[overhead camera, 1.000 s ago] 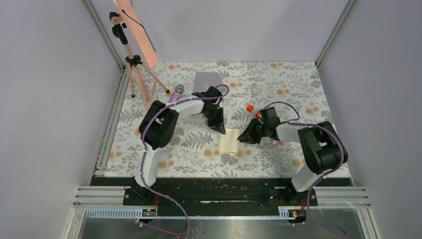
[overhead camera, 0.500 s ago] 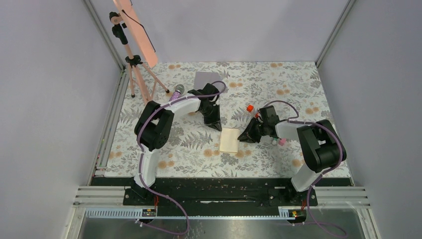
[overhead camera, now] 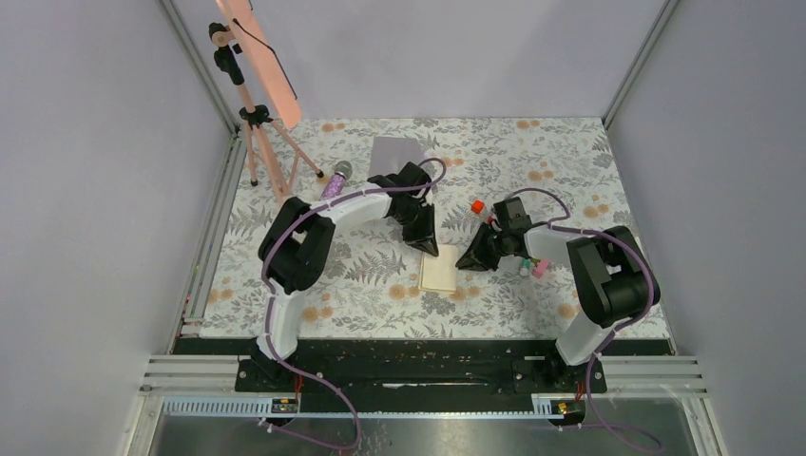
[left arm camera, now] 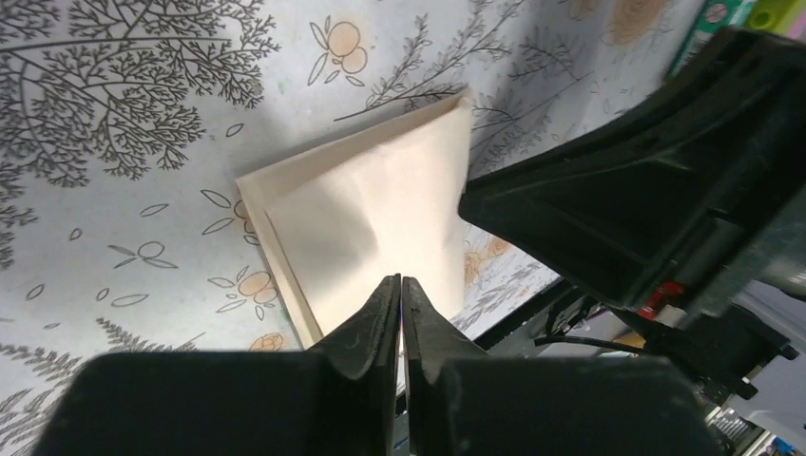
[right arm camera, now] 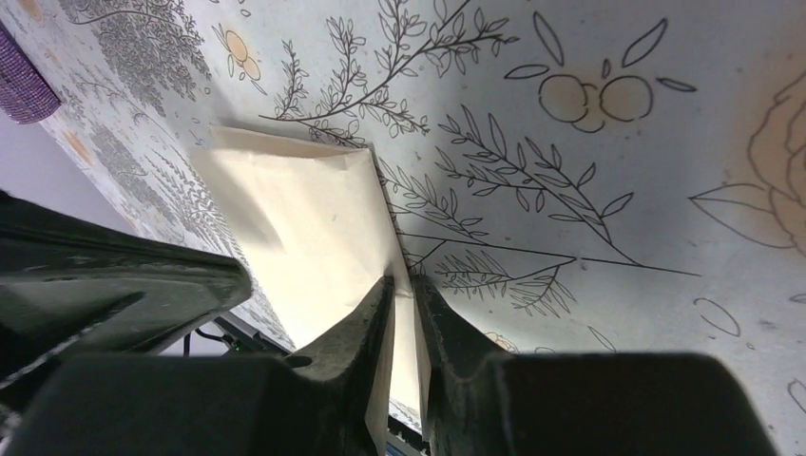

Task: Place the letter into the envelope and seal it
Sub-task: Fold the letter.

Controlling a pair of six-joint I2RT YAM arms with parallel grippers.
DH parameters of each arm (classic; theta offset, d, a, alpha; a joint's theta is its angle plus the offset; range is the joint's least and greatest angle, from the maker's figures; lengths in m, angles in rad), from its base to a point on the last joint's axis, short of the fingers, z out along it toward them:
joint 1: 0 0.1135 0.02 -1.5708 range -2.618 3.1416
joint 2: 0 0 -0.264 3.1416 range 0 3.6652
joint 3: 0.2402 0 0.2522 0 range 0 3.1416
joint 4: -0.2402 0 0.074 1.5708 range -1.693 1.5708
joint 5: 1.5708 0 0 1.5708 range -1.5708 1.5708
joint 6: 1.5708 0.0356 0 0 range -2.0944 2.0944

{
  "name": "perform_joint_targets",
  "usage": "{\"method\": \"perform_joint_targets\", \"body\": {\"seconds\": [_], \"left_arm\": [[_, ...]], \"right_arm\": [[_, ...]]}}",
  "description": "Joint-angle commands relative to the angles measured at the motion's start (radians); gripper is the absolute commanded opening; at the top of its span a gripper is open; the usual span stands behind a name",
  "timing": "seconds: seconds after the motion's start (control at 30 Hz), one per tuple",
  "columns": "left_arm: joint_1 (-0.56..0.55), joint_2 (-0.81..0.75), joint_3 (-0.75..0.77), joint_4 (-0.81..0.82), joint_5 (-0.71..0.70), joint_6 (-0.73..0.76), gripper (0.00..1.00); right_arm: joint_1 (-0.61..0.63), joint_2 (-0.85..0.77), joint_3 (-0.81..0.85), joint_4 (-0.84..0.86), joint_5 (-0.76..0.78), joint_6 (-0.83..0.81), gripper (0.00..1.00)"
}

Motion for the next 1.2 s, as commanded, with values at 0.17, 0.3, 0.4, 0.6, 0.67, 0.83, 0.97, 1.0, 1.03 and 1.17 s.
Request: {"method": "perform_joint_targets", "body": {"seconds": [0.17, 0.3, 0.4, 0.6, 0.67, 0.83, 0.97, 1.0, 1.03, 1.17], "left_arm": [[0.013, 0.082, -0.025, -0.020, -0.084, 0.035, 0.01], [0.013, 0.082, -0.031, -0.019, -0.084, 0.049, 0.01], [0.013, 0.083, -0.032, -0.020, -0.078, 0.057, 0.01], [0.017, 0.079, -0.028, -0.020, -0.072, 0.066, 0.01], [0.019, 0.081, -0.027, -0.020, -0.070, 0.066, 0.01], [0.018, 0.086, -0.024, -0.020, -0.063, 0.068, 0.01], [0.019, 0.080, -0.024, -0.020, -0.062, 0.070, 0.01], [0.019, 0.077, -0.025, -0.019, -0.063, 0.070, 0.01], [0.020, 0.071, -0.024, -0.020, -0.063, 0.070, 0.01], [0.020, 0.044, -0.012, -0.035, -0.069, 0.063, 0.03]], "right_arm": [[0.010, -0.055, 0.005, -0.080, 0.036, -0.045, 0.31], [0.009, -0.127, 0.002, -0.059, 0.046, -0.038, 0.32], [0.014, -0.115, 0.020, -0.031, 0.009, -0.034, 0.27], [0.056, -0.027, 0.070, -0.022, -0.033, -0.048, 0.18], [0.063, -0.009, 0.073, -0.007, -0.053, -0.044, 0.16], [0.064, 0.019, 0.067, 0.016, -0.054, -0.036, 0.15], [0.065, 0.059, 0.065, 0.015, -0.047, -0.040, 0.14], [0.064, 0.069, 0.066, 0.010, -0.043, -0.044, 0.13], [0.065, 0.076, 0.067, -0.001, -0.038, -0.049, 0.13], [0.064, 0.098, 0.071, -0.033, -0.016, -0.060, 0.11]]}}
